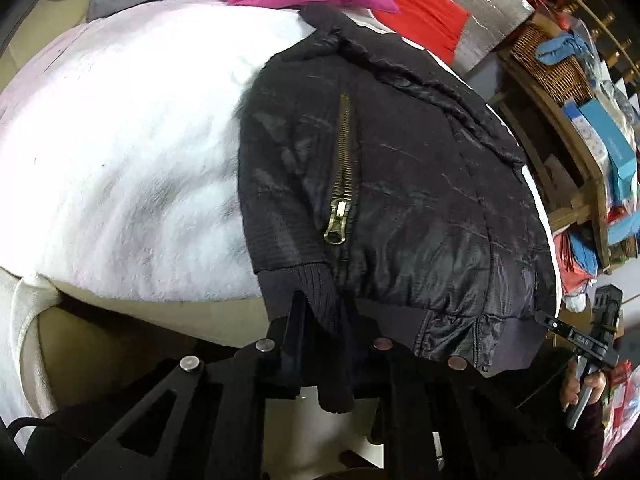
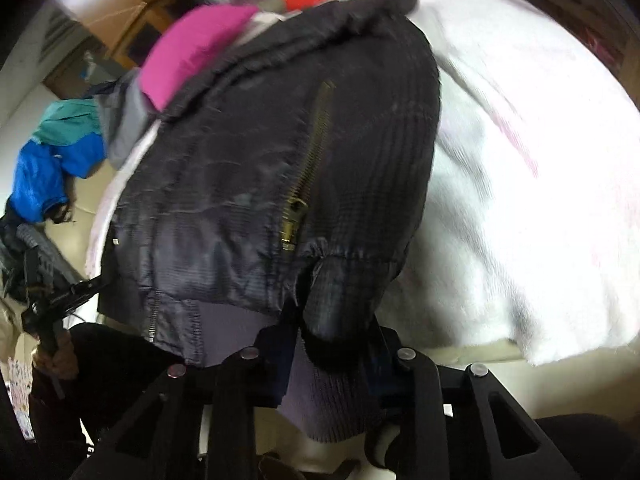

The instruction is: Fold large clothes

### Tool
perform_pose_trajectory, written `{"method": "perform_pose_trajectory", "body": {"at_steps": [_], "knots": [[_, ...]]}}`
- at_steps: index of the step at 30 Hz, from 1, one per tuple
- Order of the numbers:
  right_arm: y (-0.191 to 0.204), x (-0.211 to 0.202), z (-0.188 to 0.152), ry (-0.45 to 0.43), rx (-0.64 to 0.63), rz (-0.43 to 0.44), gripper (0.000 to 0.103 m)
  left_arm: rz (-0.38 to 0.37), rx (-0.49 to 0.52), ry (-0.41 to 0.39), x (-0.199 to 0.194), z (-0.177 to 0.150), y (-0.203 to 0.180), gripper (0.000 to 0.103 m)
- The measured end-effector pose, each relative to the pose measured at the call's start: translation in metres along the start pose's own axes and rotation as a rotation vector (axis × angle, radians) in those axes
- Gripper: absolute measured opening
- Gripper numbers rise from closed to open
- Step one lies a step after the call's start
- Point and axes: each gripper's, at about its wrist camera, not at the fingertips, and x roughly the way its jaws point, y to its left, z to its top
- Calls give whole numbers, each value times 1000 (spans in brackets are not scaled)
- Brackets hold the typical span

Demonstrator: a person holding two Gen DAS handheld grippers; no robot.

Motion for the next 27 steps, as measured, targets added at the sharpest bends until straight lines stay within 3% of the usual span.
{"method": "perform_pose_trajectory", "body": {"at_steps": [1,3,4,5,8,10,11,12,13,14,16,19,21,23,25,27], "knots": [[-7,6,-1,30,27,-16,36,7,2,10,3,0,-1,20],[-14,15,-1,71,79,-21,53,13,-10,50,12,0,1,44],[-13,18,-2,87,89,-14,57,12,-20,70,16,0,2,68],[-12,20,-3,102,83,-12,62,6,-29,87,20,-1,3,79],[-3,27,-8,122,16,-30,73,8,-25,124,31,-5,4,79],[6,31,-10,124,-39,-63,73,9,-18,127,33,-7,3,78],[9,31,-12,118,-60,-73,69,4,-19,121,32,-8,4,71],[14,28,-14,106,-79,-78,52,-4,-18,113,30,-9,5,61],[17,25,-15,88,-96,-88,43,-1,-20,106,28,-9,5,40],[18,20,-15,67,-105,-90,30,-2,-29,100,27,-10,7,25],[23,10,-17,22,-102,-62,24,-21,-47,77,20,-10,12,16],[27,-7,-20,-54,-114,5,23,-52,-33,42,10,-11,13,16],[21,1,-18,-16,-95,-11,27,-24,-29,62,16,-11,11,25],[13,17,-20,52,-51,-54,35,10,-28,125,29,-12,12,71],[10,20,-22,68,-48,-57,37,34,-10,150,37,-14,9,73],[15,20,-23,61,-66,-56,41,41,11,138,38,-15,5,65]]}}
